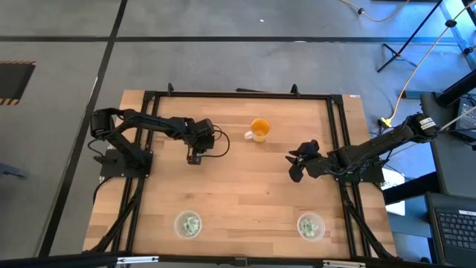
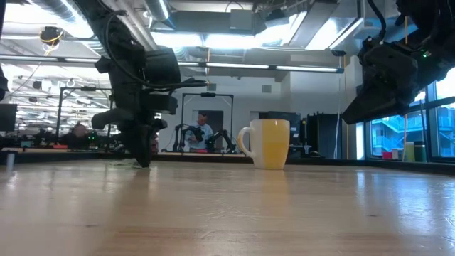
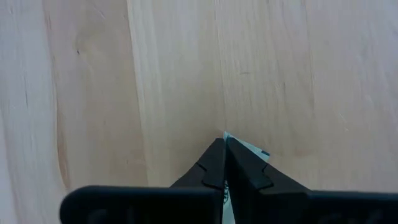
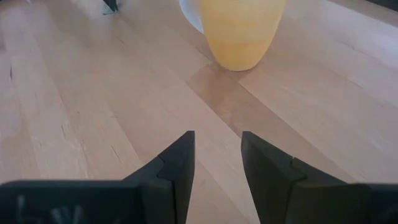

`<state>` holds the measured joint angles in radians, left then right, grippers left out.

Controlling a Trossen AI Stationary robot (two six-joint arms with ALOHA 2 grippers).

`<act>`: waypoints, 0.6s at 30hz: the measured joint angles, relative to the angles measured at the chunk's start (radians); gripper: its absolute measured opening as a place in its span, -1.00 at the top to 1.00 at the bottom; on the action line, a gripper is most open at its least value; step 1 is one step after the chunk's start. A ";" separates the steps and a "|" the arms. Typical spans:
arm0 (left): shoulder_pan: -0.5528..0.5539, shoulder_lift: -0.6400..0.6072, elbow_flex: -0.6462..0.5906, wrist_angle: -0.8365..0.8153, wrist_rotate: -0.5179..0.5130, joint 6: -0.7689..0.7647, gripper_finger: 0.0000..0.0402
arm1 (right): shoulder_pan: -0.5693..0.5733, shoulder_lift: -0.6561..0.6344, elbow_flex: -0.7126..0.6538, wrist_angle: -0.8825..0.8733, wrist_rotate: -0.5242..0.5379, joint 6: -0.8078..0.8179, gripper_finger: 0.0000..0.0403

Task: Pick and place items into bin
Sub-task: Put the stevia packet into the left transparent bin

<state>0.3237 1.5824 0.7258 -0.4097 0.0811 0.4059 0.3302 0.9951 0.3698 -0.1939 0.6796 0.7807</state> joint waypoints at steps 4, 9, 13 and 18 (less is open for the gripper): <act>-0.003 -0.019 -0.003 -0.011 0.000 -0.032 0.98 | 0.000 0.000 0.000 0.000 0.000 0.000 0.33; -0.019 -0.102 -0.006 -0.056 0.032 -0.088 0.99 | 0.000 0.000 0.000 0.000 0.000 0.000 0.33; -0.052 -0.188 -0.006 -0.075 0.085 -0.194 0.99 | 0.000 0.000 0.000 0.000 0.000 0.000 0.33; -0.131 -0.286 -0.006 -0.072 0.201 -0.305 0.99 | 0.000 0.000 0.000 0.001 0.000 0.000 0.33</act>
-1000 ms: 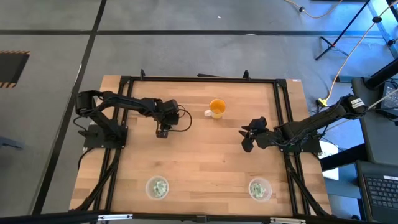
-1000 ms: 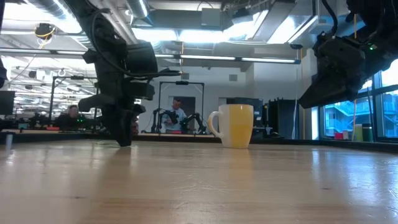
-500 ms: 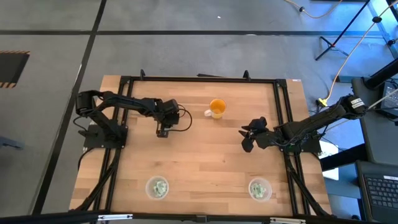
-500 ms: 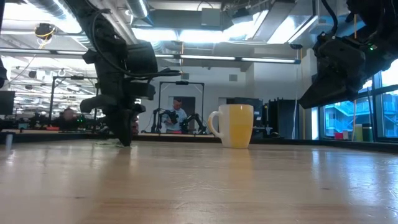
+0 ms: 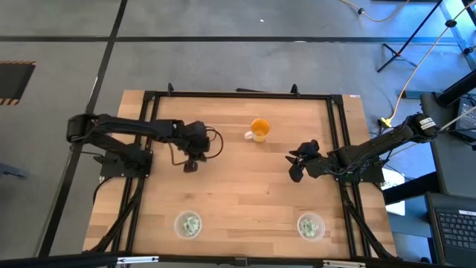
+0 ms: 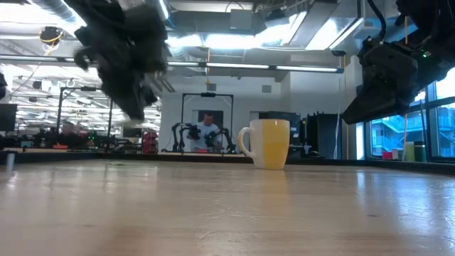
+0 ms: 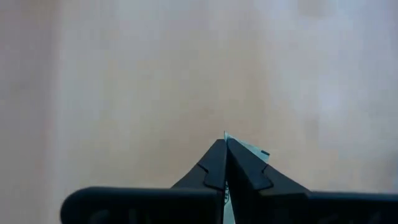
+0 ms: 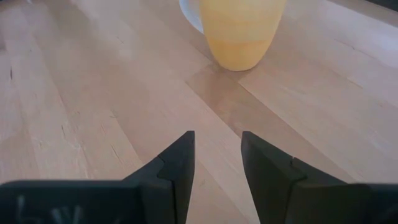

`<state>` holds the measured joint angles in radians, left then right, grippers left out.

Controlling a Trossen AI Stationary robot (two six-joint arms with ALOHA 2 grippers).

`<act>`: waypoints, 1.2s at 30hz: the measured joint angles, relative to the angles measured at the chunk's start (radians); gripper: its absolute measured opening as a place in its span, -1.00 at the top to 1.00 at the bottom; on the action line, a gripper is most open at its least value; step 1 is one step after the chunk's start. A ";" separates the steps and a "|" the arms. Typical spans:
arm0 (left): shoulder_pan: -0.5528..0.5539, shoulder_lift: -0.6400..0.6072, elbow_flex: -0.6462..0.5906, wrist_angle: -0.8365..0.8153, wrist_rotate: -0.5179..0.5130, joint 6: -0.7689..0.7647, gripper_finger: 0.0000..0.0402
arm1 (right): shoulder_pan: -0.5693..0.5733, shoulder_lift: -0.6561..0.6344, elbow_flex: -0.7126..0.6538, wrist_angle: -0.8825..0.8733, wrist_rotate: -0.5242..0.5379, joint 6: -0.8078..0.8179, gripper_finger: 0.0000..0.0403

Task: Pick and place items into bin
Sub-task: Put the stevia packet into the left transparent bin

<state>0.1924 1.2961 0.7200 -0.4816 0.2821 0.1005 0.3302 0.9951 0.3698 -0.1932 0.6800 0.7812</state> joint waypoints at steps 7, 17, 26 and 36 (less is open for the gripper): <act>-0.207 -0.079 0.001 0.012 0.053 -0.168 0.98 | 0.000 0.000 0.000 0.000 0.000 0.001 0.33; -0.558 -0.080 0.001 0.162 -0.010 -0.405 0.98 | 0.000 0.000 0.000 0.001 0.000 0.006 0.33; -0.771 -0.056 0.003 0.273 -0.222 -0.518 0.98 | 0.000 0.000 0.000 0.000 0.000 0.025 0.33; -0.864 0.079 0.003 0.353 -0.250 -0.670 0.98 | 0.000 0.000 0.000 -0.001 0.008 0.025 0.33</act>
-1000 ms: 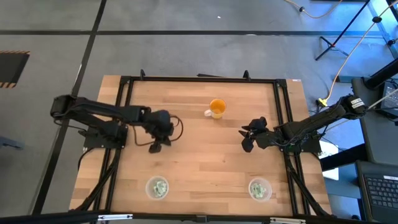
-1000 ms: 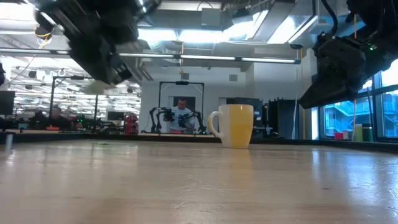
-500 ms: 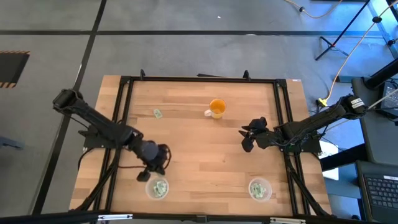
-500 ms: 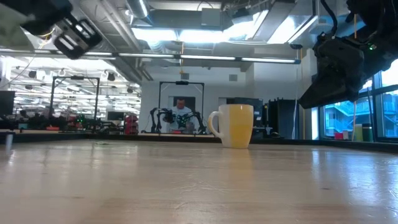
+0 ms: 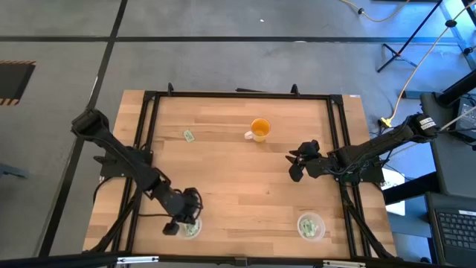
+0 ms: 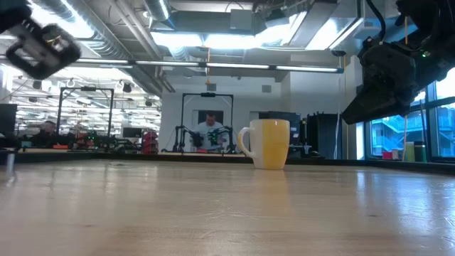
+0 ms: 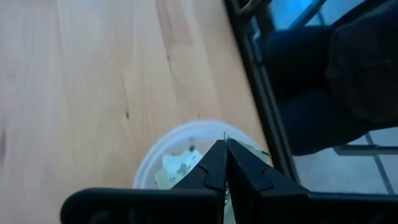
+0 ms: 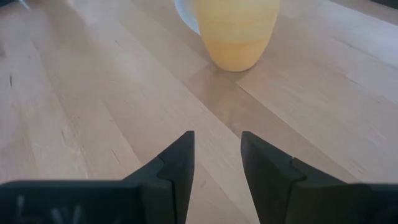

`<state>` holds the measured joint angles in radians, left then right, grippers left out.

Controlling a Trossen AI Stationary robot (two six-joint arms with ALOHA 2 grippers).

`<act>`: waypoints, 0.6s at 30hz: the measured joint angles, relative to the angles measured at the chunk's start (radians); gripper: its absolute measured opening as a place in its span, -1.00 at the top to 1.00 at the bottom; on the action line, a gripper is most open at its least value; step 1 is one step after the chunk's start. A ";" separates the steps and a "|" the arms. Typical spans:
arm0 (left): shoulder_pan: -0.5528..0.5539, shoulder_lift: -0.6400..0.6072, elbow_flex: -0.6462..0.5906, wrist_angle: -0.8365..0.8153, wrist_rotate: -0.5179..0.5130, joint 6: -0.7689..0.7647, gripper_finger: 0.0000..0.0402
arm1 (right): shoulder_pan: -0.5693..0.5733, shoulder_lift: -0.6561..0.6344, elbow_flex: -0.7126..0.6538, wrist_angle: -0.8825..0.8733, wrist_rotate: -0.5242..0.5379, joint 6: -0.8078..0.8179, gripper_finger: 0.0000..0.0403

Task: Pick and place items into bin
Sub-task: Put the stevia packet into the left transparent bin

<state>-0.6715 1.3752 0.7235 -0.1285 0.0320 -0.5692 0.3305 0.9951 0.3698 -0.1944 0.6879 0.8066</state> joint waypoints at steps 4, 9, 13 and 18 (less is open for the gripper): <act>-0.020 0.059 0.000 0.006 -0.014 -0.050 0.98 | 0.000 0.000 0.000 0.001 0.000 0.000 0.33; -0.029 0.099 0.000 0.005 -0.013 -0.101 0.98 | 0.000 0.000 0.000 0.002 0.000 0.000 0.33; -0.029 0.107 0.000 0.005 -0.017 -0.101 0.98 | 0.000 0.000 0.000 0.002 0.000 0.002 0.33; -0.029 0.108 0.000 0.005 -0.014 -0.120 0.96 | 0.000 0.000 0.000 0.002 0.000 0.003 0.33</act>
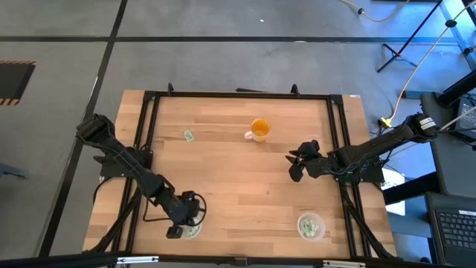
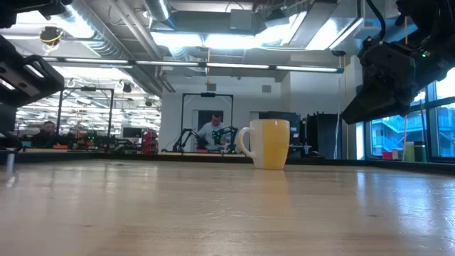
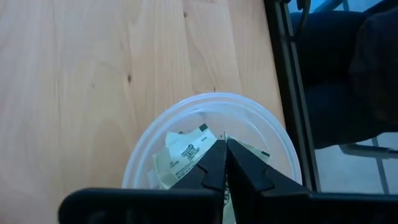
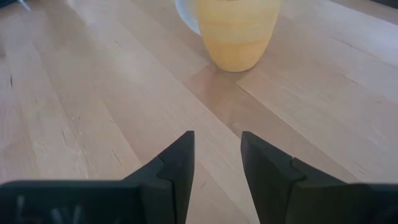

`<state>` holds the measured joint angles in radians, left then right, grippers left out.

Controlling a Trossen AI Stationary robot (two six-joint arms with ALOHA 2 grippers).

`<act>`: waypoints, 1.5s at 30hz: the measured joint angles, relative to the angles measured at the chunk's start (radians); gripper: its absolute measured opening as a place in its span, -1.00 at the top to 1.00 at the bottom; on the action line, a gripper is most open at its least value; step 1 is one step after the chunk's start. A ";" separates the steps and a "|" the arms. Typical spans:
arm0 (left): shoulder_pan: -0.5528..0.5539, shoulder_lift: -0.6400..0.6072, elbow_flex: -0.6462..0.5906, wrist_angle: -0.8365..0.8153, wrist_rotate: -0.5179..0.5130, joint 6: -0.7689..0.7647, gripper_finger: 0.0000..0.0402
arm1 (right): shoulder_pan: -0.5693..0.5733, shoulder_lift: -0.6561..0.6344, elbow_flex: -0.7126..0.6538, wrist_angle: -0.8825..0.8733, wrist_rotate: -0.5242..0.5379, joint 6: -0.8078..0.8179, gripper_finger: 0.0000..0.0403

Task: Pick and place items into bin
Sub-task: Put the stevia packet into the left transparent bin

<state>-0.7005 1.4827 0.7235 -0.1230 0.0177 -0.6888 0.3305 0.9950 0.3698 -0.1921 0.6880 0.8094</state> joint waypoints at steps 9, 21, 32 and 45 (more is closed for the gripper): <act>0.002 0.001 0.008 -0.011 0.001 -0.032 0.73 | 0.000 0.000 0.000 0.000 0.000 -0.001 0.33; 0.022 -0.065 0.229 -0.419 -0.037 0.069 0.64 | 0.000 0.000 0.000 -0.001 -0.008 0.001 0.33; 0.192 -0.249 0.264 -0.930 -0.335 0.119 0.64 | 0.000 0.000 0.000 -0.003 -0.035 -0.004 0.33; 0.642 -0.355 0.263 -0.987 -0.327 0.585 0.64 | 0.000 0.000 0.000 -0.014 -0.035 -0.006 0.33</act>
<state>-0.0588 1.1282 0.9868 -1.1102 -0.3093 -0.1042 0.3302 0.9951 0.3698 -0.2060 0.6529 0.8032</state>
